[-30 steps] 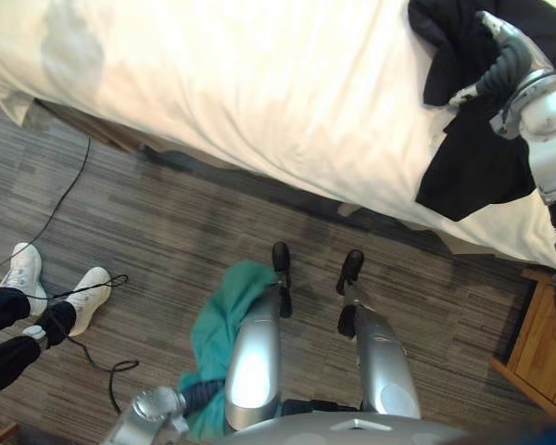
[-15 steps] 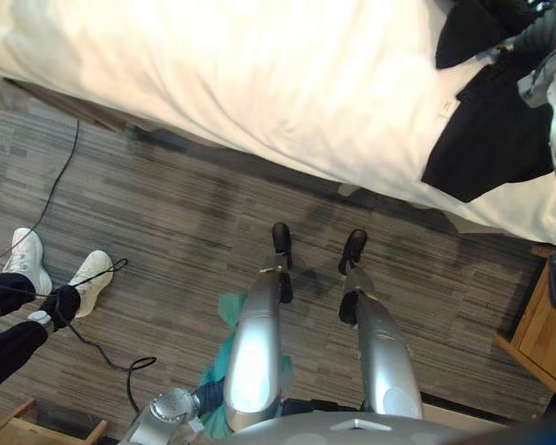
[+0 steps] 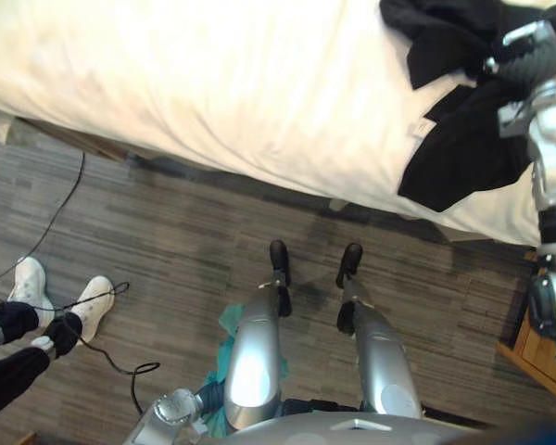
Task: Tidy the bed and pick cloth on bed and put in laundry
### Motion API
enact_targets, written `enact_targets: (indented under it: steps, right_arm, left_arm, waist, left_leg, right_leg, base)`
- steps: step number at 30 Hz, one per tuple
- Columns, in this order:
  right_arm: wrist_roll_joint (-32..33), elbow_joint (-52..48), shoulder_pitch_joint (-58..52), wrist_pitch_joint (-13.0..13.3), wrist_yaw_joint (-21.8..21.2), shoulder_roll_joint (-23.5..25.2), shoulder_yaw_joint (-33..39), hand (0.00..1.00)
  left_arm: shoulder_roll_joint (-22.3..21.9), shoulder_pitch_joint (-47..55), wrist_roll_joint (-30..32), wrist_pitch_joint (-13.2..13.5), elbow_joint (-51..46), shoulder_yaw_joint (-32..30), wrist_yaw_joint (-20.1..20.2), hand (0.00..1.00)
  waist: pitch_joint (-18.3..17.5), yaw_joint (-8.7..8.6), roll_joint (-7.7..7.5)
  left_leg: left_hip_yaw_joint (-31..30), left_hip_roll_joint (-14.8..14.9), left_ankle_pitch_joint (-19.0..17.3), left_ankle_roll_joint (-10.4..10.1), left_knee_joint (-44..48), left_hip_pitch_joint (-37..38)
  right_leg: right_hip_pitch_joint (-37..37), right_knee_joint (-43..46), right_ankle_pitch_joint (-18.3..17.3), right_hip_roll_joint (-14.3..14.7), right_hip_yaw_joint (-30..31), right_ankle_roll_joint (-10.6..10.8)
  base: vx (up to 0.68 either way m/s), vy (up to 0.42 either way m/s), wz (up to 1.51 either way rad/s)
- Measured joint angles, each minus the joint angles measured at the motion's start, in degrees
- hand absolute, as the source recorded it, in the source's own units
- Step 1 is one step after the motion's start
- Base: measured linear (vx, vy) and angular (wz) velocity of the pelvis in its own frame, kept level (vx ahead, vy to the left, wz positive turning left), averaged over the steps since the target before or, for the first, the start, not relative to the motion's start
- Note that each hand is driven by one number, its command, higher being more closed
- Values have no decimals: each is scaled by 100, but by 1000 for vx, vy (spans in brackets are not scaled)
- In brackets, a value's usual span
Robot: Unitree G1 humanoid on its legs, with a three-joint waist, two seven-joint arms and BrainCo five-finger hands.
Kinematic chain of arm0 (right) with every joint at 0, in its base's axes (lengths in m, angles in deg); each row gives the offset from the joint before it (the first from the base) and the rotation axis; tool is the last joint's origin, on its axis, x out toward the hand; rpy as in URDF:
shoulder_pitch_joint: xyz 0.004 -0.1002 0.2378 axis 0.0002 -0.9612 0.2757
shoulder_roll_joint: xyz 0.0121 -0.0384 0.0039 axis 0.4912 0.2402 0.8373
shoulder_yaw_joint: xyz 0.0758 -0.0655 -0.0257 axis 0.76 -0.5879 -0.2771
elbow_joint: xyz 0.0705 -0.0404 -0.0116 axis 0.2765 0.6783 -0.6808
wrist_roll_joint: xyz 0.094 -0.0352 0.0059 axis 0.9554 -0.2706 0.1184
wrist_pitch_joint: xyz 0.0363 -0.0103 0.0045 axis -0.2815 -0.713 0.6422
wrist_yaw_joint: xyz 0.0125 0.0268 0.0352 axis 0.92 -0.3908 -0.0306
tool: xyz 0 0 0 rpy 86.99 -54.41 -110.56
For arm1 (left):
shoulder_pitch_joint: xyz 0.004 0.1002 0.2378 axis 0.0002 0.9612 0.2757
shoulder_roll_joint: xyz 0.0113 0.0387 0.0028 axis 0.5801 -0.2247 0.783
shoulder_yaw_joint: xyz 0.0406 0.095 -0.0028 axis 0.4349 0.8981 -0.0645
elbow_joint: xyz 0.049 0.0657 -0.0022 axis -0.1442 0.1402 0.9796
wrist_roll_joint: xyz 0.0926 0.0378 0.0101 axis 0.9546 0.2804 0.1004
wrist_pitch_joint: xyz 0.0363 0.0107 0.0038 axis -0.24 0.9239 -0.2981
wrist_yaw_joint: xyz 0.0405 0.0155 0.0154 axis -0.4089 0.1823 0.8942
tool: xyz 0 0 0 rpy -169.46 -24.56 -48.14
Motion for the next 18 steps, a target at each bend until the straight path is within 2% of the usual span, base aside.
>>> enact_targets:
  steps: [3,5,8,9,11,15,18]
  right_arm:
    - [230,-396,-1130,380,-2,443,341,100]
    - [276,-715,-1827,554,0,841,539,100]
    - [285,-1270,-3041,749,14,1469,656,100]
    - [288,-1333,-3287,784,15,1545,668,100]
    - [289,-1443,-4197,914,-35,1867,786,100]
    - [300,-1408,-5348,1117,-232,2294,891,100]
    - [123,-582,-5882,1250,-406,2573,861,100]
  left_arm:
    - [-51,196,54,-50,-57,-178,6,100]
    - [-46,366,153,-97,-151,-298,29,100]
    - [-39,615,240,-197,-152,-467,184,100]
    - [-39,652,250,-212,-151,-491,213,100]
    - [-80,868,368,-236,-152,-625,277,100]
    - [-252,1191,502,-218,-109,-861,270,100]
    - [-310,1292,717,51,209,-970,247,100]
  waist:
    - [-6,-174,-33]
    - [-89,-242,-132]
    - [-401,-411,-254]
    - [-484,-438,-251]
    - [-871,-538,-225]
    - [-1382,-651,-108]
    - [-1741,-656,-4]
  left_leg:
    - [69,-62,-8,-15,-209,524]
    - [192,-83,-17,-28,-319,798]
    - [341,-128,-75,-60,-494,1211]
    - [340,-137,-84,-64,-509,1272]
    - [349,-185,-100,-79,-612,1508]
    - [400,-286,-124,-103,-900,1995]
    - [535,-322,-208,-177,-1112,2440]
  right_leg:
    - [443,-124,-15,-8,92,21]
    - [614,-153,-24,-7,196,32]
    - [872,-163,-109,-14,338,70]
    - [920,-166,-120,-21,351,80]
    - [1109,-167,-200,-48,389,138]
    - [1491,-277,-270,-72,477,175]
    - [1833,-359,-348,-59,601,213]
  base:
    - [34,11,-20]
    - [36,19,-30]
    - [62,32,-28]
    - [82,51,-14]
    - [94,55,-4]
    - [80,52,-11]
    - [42,32,-32]
